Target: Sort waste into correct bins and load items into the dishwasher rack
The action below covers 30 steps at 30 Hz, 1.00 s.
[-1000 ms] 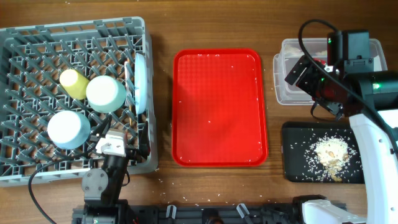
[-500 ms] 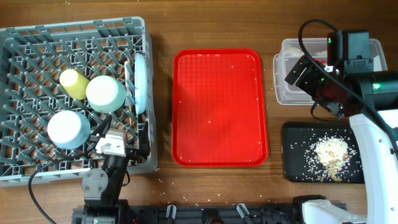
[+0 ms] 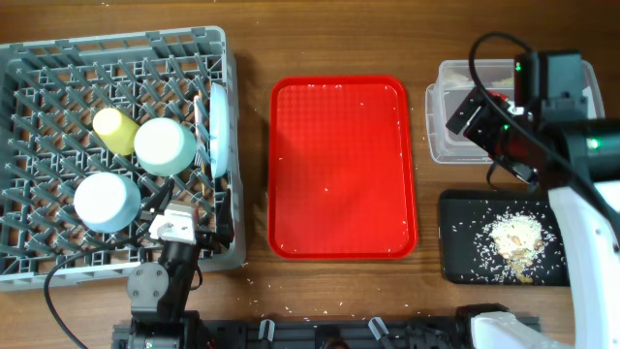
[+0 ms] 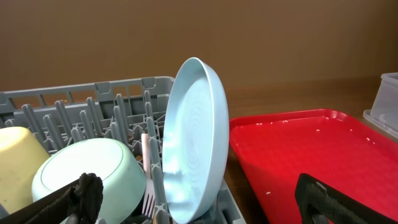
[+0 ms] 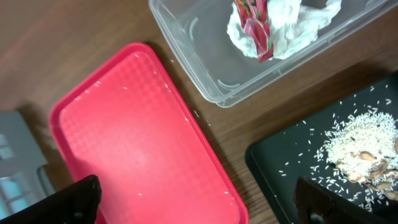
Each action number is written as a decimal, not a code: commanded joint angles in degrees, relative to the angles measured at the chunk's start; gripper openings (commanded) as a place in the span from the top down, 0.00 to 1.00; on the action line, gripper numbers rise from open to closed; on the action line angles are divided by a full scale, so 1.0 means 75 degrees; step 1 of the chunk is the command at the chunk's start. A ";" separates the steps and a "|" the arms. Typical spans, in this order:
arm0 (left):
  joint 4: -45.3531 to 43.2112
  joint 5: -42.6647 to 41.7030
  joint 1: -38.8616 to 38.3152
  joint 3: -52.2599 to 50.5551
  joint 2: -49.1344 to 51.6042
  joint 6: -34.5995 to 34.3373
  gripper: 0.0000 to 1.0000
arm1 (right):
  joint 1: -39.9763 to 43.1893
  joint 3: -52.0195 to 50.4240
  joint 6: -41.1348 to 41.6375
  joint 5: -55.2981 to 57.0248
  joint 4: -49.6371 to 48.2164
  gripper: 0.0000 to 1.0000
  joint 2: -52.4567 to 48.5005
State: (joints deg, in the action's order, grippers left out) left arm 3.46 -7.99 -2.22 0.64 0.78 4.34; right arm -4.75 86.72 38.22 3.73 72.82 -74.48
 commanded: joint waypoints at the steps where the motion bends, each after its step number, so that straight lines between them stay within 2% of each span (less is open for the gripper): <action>1: 0.0029 -0.0064 -0.0032 -0.0044 -0.0076 0.0111 0.00 | 0.0038 0.0029 -0.0085 0.0475 -0.0181 0.00 0.1070; 4: 0.0029 -0.0064 -0.0032 -0.0044 -0.0076 0.0111 0.00 | 0.0038 0.0023 -0.0073 0.0790 -0.0927 0.01 0.1941; 8: 0.0029 -0.0064 -0.0032 -0.0044 -0.0076 0.0111 0.00 | 0.0038 0.0023 -0.0073 0.0790 -0.1014 0.00 0.3019; 16: 0.0029 -0.0064 -0.0032 -0.0044 -0.0076 0.0111 0.00 | 0.0032 -0.0277 -0.0096 0.0761 0.0204 0.00 0.3518; 21: 0.0029 -0.0064 -0.0032 -0.0044 -0.0076 0.0111 0.00 | 0.0032 -0.2174 -0.0099 0.0635 -0.0985 0.00 0.4625; 24: 0.0029 -0.0064 -0.0032 -0.0044 -0.0073 0.0111 0.00 | 0.0032 -0.3722 -0.0119 0.0280 -0.2224 0.00 0.5662; 30: 0.0029 -0.0064 -0.0032 -0.0041 -0.0076 0.0111 0.00 | 0.0032 -0.6822 -0.1632 -0.0965 -0.5042 0.00 0.7481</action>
State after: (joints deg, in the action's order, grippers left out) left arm 3.46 -7.97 -2.22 0.64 0.80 4.43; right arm -4.71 43.70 32.95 2.66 39.68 -23.22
